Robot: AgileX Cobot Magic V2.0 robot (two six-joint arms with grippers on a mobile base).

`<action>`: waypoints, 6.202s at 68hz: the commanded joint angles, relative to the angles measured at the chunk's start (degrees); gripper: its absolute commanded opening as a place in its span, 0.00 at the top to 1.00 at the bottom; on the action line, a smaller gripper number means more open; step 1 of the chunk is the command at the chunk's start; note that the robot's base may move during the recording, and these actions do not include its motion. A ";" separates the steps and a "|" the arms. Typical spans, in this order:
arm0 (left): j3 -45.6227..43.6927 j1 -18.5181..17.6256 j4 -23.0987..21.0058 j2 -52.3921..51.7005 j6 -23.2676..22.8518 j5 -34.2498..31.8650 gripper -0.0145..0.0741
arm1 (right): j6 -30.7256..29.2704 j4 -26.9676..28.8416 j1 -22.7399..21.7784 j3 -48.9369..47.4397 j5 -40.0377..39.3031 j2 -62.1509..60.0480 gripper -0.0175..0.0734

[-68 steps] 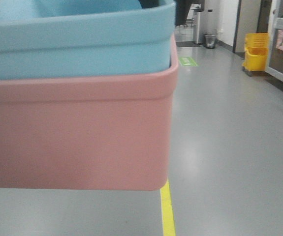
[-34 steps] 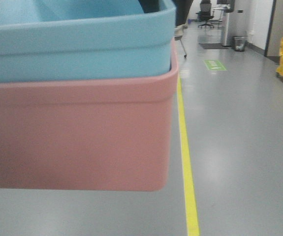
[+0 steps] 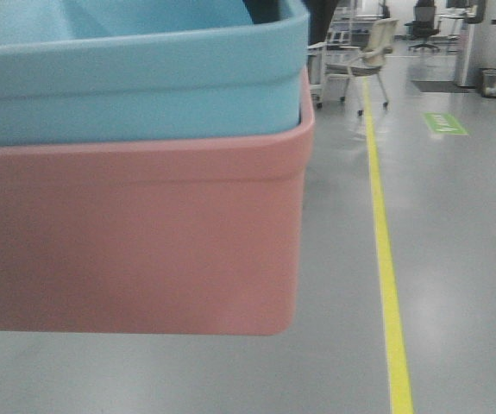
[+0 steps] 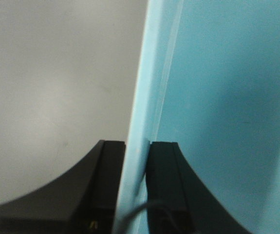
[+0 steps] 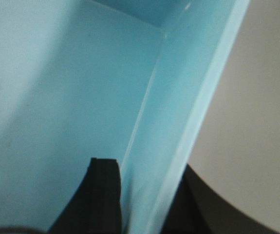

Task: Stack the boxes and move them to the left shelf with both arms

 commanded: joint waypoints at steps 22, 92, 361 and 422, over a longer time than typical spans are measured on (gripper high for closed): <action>-2.86 -2.33 -5.04 -1.91 -1.10 -12.34 0.85 | 1.93 3.04 1.93 -2.33 -12.65 -2.22 0.75; -2.86 -2.33 -5.38 -1.91 -1.10 -12.34 0.85 | 1.93 2.91 1.78 -2.33 -11.76 -2.22 0.75; -2.86 -2.33 -5.40 -1.91 -1.10 -12.34 0.85 | 1.93 2.91 1.74 -2.33 -11.72 -2.22 0.75; -2.86 -2.33 -5.40 -1.91 -1.10 -12.34 0.85 | 1.93 2.91 1.74 -2.33 -11.66 -2.22 0.75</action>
